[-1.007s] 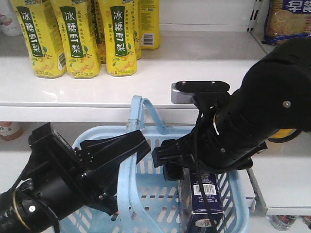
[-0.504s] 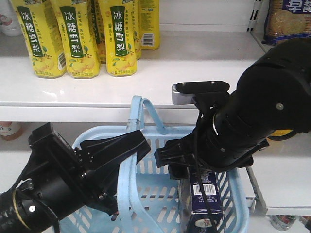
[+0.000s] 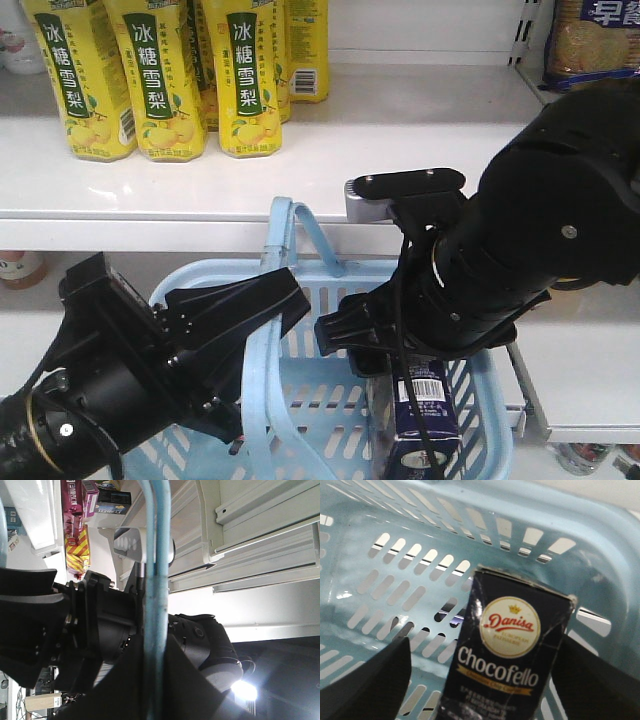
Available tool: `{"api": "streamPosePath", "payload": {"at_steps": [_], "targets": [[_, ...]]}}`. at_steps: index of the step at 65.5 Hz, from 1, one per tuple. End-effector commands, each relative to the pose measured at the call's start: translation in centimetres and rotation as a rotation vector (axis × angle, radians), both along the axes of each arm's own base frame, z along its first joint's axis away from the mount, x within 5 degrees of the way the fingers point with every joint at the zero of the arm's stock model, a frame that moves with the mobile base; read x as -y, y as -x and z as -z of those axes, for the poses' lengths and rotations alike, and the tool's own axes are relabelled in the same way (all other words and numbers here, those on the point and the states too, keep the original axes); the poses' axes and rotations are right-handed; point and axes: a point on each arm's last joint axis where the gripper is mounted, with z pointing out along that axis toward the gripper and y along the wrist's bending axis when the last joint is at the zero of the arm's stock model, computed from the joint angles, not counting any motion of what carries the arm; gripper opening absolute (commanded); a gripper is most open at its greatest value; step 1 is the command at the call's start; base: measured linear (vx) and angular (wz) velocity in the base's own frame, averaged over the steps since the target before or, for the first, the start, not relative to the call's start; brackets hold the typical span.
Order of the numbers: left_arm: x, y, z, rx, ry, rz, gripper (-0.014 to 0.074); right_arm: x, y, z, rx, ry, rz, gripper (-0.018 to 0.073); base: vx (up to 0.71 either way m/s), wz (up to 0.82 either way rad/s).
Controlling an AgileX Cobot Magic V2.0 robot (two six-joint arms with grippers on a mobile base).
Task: Left arm holds basket, right arm returns cookies
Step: 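Close the right gripper on the top of the Chocofello box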
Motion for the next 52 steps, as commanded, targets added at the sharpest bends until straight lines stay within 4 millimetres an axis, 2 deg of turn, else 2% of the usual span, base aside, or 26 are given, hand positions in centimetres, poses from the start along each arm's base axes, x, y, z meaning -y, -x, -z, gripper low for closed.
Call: {"api": "streamPosePath", "payload": {"at_steps": [1, 16, 32, 41, 52], "targets": [[-0.5, 0.3, -2.6, 0.091, 0.161, -0.001, 0.0, 0.3, 0.1, -1.4, 0.06, -0.022, -0.012, 0.0524, 0.0, 0.0], [-0.5, 0.3, -2.6, 0.091, 0.161, -0.001, 0.0, 0.5, 0.9, 1.5, -0.031, -0.004, -0.01, 0.0524, 0.0, 0.0], [-0.5, 0.3, -2.6, 0.091, 0.161, -0.001, 0.0, 0.2, 0.5, 1.5, 0.013, -0.043, -0.007, 0.0502, 0.0, 0.0], [-0.5, 0.3, -2.6, 0.091, 0.161, -0.001, 0.0, 0.1, 0.4, 1.4, 0.025, -0.051, -0.008, 0.0412, 0.0, 0.0], [-0.5, 0.3, -2.6, 0.091, 0.161, -0.001, 0.0, 0.2, 0.4, 1.5, 0.024, -0.046, -0.008, 0.0204, 0.0, 0.0]]}}
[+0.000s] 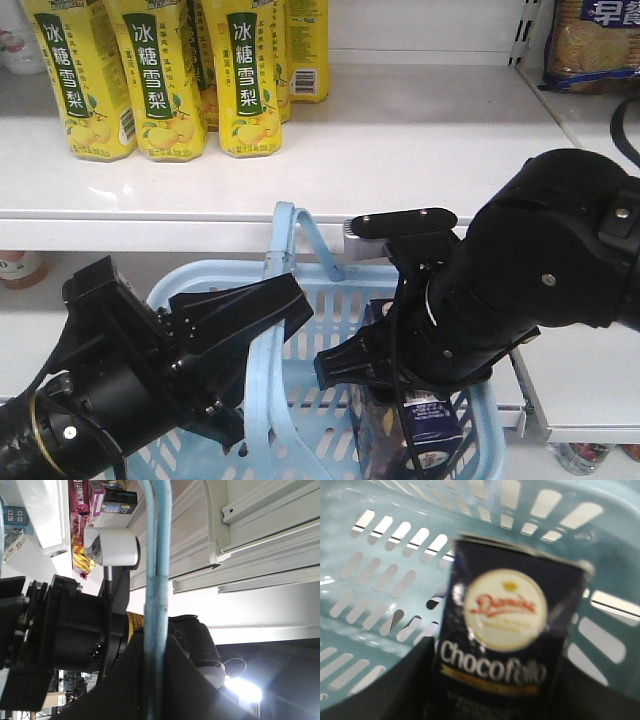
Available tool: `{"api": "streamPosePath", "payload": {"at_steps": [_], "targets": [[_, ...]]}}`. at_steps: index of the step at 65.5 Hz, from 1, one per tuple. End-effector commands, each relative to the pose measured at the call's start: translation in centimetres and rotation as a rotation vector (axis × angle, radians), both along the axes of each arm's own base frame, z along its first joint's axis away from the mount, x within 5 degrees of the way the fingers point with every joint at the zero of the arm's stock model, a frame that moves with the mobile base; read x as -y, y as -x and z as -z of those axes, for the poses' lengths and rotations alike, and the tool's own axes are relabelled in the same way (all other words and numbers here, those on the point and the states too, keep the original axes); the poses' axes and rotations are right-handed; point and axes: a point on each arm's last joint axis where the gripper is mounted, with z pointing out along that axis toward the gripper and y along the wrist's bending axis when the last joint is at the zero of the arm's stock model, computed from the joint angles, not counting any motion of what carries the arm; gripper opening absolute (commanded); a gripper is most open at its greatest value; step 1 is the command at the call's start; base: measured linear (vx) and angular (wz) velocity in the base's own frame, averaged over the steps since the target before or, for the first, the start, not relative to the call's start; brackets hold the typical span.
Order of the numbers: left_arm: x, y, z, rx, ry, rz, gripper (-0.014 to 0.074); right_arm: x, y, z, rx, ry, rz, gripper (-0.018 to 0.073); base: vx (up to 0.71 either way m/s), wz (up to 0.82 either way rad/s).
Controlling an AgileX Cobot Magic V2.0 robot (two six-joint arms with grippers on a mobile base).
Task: Left arm holds basket, right arm returns cookies
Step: 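Close the right gripper on the top of the Chocofello box, then lift the Chocofello box out of the basket with the right gripper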
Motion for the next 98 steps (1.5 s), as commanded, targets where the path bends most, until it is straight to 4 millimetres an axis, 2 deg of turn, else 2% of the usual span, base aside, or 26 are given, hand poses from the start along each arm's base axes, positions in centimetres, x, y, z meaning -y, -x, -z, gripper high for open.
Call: {"api": "streamPosePath", "payload": {"at_steps": [1, 6, 11, 25, 52, 98], "targets": [[-0.6, 0.2, -2.8, 0.099, 0.177, -0.005, 0.0, 0.2, 0.0, -1.5, 0.069, -0.041, -0.008, 0.0182, 0.0, 0.0], [-0.6, 0.2, -2.8, 0.099, 0.177, -0.005, 0.0, 0.2, 0.0, -1.5, 0.07, -0.04, -0.01, 0.0062, 0.0, 0.0], [-0.6, 0.2, -2.8, 0.099, 0.177, -0.005, 0.0, 0.2, 0.0, -1.5, 0.072, -0.037, -0.025, -0.0017, 0.0, 0.0], [-0.6, 0.2, -2.8, 0.099, 0.177, -0.005, 0.0, 0.5, 0.3, -2.2, 0.094, -0.055, -0.033, -0.0011, 0.0, 0.0], [-0.6, 0.2, -2.8, 0.099, 0.177, -0.005, 0.0, 2.0, 2.1, -5.0, 0.153, -0.146, -0.028, -0.0007, 0.0, 0.0], [-0.6, 0.2, -2.8, 0.099, 0.177, -0.005, 0.0, 6.6, 6.8, -11.3, 0.385, -0.4, 0.017, -0.0006, 0.0, 0.0]]}}
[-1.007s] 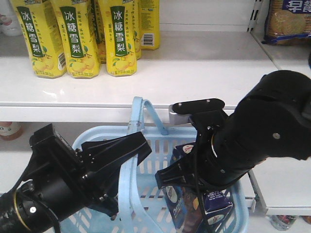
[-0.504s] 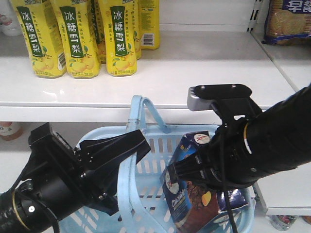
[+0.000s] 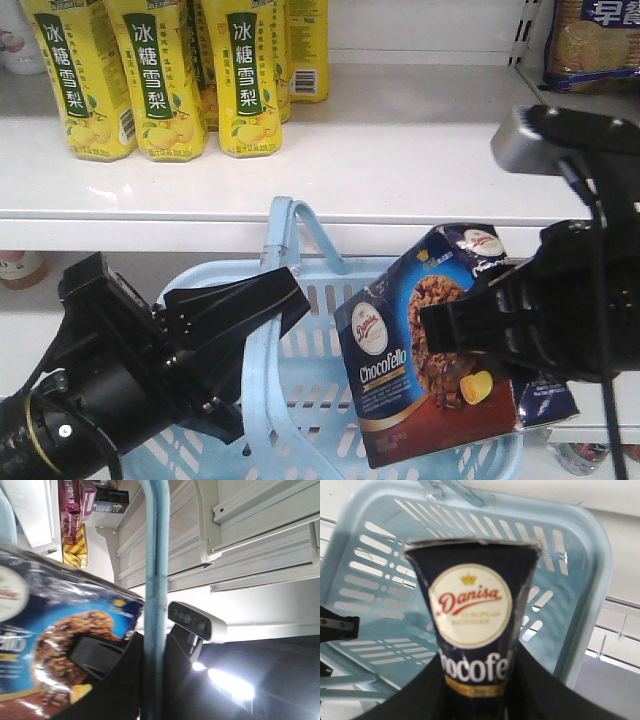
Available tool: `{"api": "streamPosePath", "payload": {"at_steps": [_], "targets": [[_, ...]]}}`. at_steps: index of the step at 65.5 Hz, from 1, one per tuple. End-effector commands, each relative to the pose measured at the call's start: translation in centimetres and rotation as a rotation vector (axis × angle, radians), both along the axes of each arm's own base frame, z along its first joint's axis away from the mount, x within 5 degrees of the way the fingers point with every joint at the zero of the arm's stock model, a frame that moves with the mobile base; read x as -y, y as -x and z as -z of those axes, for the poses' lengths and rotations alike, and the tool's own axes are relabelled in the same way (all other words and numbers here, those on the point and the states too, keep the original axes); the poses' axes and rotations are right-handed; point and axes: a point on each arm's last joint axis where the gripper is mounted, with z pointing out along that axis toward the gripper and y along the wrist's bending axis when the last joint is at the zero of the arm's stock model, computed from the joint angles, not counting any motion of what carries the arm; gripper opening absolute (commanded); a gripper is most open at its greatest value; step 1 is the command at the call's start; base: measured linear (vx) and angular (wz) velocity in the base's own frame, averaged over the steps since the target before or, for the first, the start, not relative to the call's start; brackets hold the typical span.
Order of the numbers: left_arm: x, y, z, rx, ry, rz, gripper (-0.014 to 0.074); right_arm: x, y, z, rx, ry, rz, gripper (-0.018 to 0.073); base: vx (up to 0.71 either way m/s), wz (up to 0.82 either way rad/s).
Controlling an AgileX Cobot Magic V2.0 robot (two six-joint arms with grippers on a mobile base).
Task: Left arm holds basket, right arm returns cookies
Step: 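Lift the Chocofello box out of the basket with the right gripper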
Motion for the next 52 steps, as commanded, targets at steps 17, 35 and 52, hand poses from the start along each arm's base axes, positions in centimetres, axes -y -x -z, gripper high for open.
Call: {"api": "streamPosePath", "payload": {"at_steps": [17, 35, 52], "targets": [[-0.5, 0.2, -2.6, 0.091, 0.154, -0.005, 0.0, 2.2, 1.7, -4.5, 0.278, -0.221, 0.033, -0.0006, 0.0, 0.0], [-0.5, 0.2, -2.6, 0.091, 0.154, -0.005, 0.0, 3.7, 1.7, -6.7, 0.507, -0.295, 0.096, -0.0006, 0.0, 0.0], [-0.5, 0.2, -2.6, 0.091, 0.154, -0.005, 0.0, 4.1, 0.8, -8.2, 0.728, -0.264, 0.129, -0.0006, 0.0, 0.0]]}}
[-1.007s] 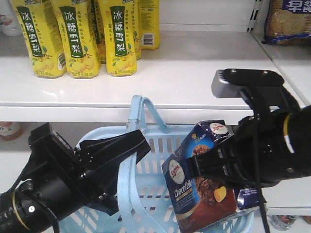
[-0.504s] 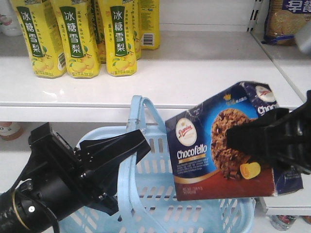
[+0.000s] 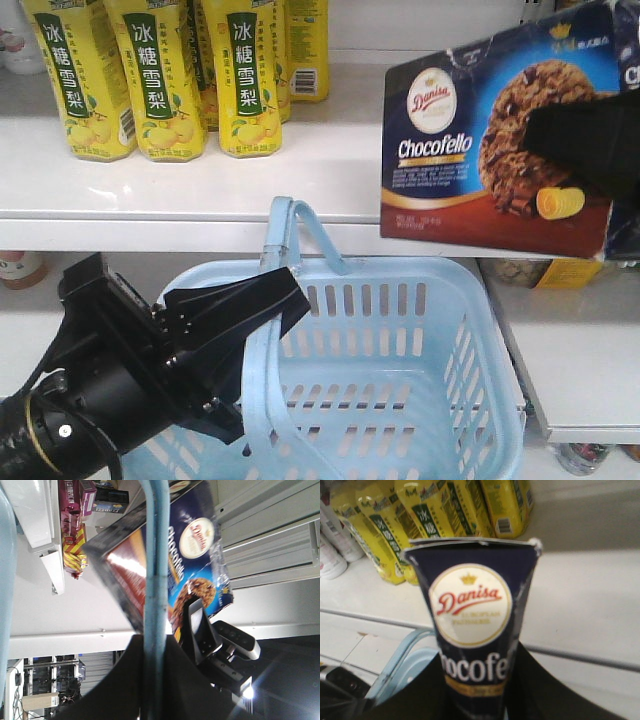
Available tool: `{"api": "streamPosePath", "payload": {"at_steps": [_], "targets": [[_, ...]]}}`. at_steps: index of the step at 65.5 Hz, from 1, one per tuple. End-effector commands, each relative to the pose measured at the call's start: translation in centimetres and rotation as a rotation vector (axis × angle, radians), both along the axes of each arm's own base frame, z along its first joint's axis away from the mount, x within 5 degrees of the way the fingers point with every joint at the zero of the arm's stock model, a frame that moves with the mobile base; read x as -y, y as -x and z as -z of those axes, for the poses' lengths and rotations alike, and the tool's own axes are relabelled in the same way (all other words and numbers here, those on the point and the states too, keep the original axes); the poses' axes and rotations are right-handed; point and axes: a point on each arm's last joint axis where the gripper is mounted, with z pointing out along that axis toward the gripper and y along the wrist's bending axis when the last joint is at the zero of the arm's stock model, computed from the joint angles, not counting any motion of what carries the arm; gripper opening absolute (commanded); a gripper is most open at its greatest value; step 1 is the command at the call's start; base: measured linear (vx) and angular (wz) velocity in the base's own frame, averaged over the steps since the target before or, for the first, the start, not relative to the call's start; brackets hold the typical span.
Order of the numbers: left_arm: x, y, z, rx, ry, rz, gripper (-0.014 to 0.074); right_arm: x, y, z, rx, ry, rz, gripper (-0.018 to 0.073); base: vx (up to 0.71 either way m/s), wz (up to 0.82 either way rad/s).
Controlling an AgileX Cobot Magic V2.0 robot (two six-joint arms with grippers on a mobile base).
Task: Left arm holds basket, right arm returns cookies
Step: 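Lift the Chocofello box out of the basket with the right gripper, then place the box upright on the shelf beside the yellow bottles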
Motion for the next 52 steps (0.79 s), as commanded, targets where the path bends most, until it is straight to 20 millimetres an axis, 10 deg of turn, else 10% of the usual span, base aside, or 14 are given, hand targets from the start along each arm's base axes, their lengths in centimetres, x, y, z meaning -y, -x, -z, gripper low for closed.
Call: {"api": "streamPosePath", "payload": {"at_steps": [1, 52], "targets": [[-0.5, 0.2, -2.6, 0.091, 0.154, -0.005, 0.0, 0.2, -0.3, -2.3, 0.215, -0.026, 0.008, -0.0006, 0.0, 0.0], [-0.5, 0.2, -2.6, 0.091, 0.154, -0.005, 0.0, 1.9, -10.3, -0.3, 0.313, 0.072, 0.309, -0.0006, 0.0, 0.0]]}}
